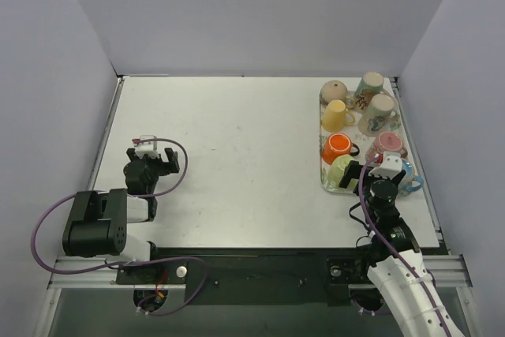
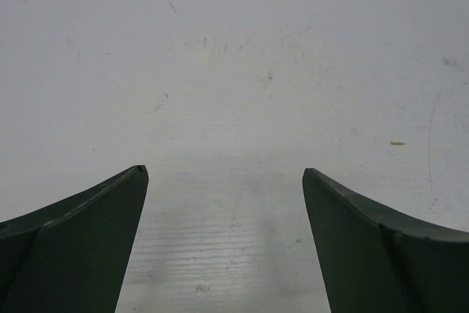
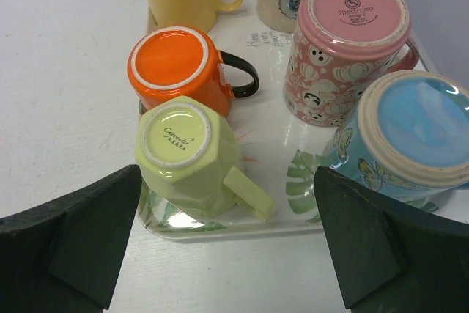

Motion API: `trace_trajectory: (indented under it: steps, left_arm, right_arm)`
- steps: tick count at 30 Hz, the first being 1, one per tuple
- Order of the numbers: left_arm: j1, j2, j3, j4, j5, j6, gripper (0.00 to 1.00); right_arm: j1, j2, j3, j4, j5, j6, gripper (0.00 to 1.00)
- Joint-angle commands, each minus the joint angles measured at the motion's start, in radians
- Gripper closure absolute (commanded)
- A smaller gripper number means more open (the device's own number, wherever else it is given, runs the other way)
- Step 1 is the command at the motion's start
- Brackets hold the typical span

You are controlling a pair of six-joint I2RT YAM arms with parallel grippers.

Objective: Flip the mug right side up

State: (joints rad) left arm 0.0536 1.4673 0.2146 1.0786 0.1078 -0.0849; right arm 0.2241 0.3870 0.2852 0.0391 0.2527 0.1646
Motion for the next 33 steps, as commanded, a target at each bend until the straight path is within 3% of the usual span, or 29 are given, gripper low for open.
trace_trajectory:
  steps: [1,9,14,16,19,20,21,26,30,33]
  left_arm:
    - [-0.001,0.001,0.019,0.072,0.018,0.010,0.02]
    - [0.012,-0.042,0.017,0.043,0.029,-0.003,0.02]
    - [0.041,-0.197,0.191,-0.368,0.314,0.060,0.02]
    - [0.043,-0.222,0.282,-0.535,0.377,0.077,0.02]
    - [0.045,-0.248,0.376,-0.722,0.467,0.123,0.00]
    - [0.043,-0.252,0.382,-0.738,0.474,0.123,0.00]
    - [0.043,-0.268,0.381,-0.741,0.483,0.120,0.07]
    - [0.043,-0.302,0.344,-0.689,0.480,0.116,0.09]
    - [0.043,-0.288,0.350,-0.684,0.471,0.105,0.10]
    - [0.045,-0.295,0.344,-0.683,0.467,0.106,0.10]
  right_arm:
    - [0.008,0.001,-0.012,0.044,-0.001,-0.023,0.02]
    - [0.007,0.012,-0.026,0.009,0.088,-0.094,0.01]
    - [0.006,0.055,0.051,-0.030,-0.027,-0.250,0.04]
    - [0.008,0.104,0.139,-0.114,-0.128,-0.334,0.04]
    - [0.008,0.228,0.332,-0.374,-0.187,-0.457,0.06]
    - [0.006,0.257,0.369,-0.436,-0.194,-0.553,0.08]
    - [0.009,0.301,0.421,-0.549,-0.223,-0.616,0.10]
    - [-0.003,0.371,0.514,-0.803,-0.302,-0.879,0.14]
    - [-0.005,0.432,0.484,-0.828,-0.336,-1.000,0.16]
    - [-0.035,0.505,0.431,-0.736,-0.311,-1.028,0.17]
